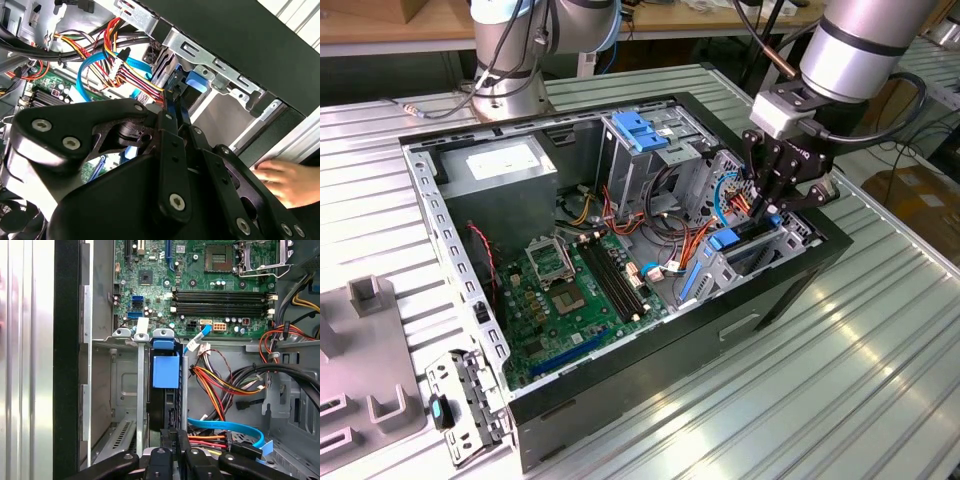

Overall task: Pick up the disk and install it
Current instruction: 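Insert the first disk wire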

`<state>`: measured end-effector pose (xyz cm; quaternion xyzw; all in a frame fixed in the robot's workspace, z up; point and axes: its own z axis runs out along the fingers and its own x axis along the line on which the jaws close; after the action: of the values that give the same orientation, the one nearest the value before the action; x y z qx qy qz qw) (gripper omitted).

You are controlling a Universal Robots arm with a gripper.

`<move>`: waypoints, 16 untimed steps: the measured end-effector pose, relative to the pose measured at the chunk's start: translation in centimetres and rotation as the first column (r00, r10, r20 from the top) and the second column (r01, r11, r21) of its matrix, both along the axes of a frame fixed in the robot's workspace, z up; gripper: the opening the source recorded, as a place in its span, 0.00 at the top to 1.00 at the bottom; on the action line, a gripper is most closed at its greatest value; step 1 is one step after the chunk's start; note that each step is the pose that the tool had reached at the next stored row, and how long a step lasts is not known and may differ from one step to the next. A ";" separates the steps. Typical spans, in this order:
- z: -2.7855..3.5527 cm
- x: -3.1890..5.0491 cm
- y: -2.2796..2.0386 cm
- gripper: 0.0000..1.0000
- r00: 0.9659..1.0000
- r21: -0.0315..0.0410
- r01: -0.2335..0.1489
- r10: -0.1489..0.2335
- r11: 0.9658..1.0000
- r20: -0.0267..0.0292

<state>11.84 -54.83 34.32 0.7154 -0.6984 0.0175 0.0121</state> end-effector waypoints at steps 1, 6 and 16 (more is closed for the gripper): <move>0.00 0.00 0.00 0.84 1.000 0.000 0.000 0.000 1.000 0.000; 0.58 0.00 0.00 0.70 1.000 0.000 0.000 0.000 1.000 0.000; 0.85 0.00 0.00 0.89 1.000 0.000 0.000 0.000 1.000 0.000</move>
<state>11.83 -54.83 35.17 0.7154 -0.6984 0.0175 0.0121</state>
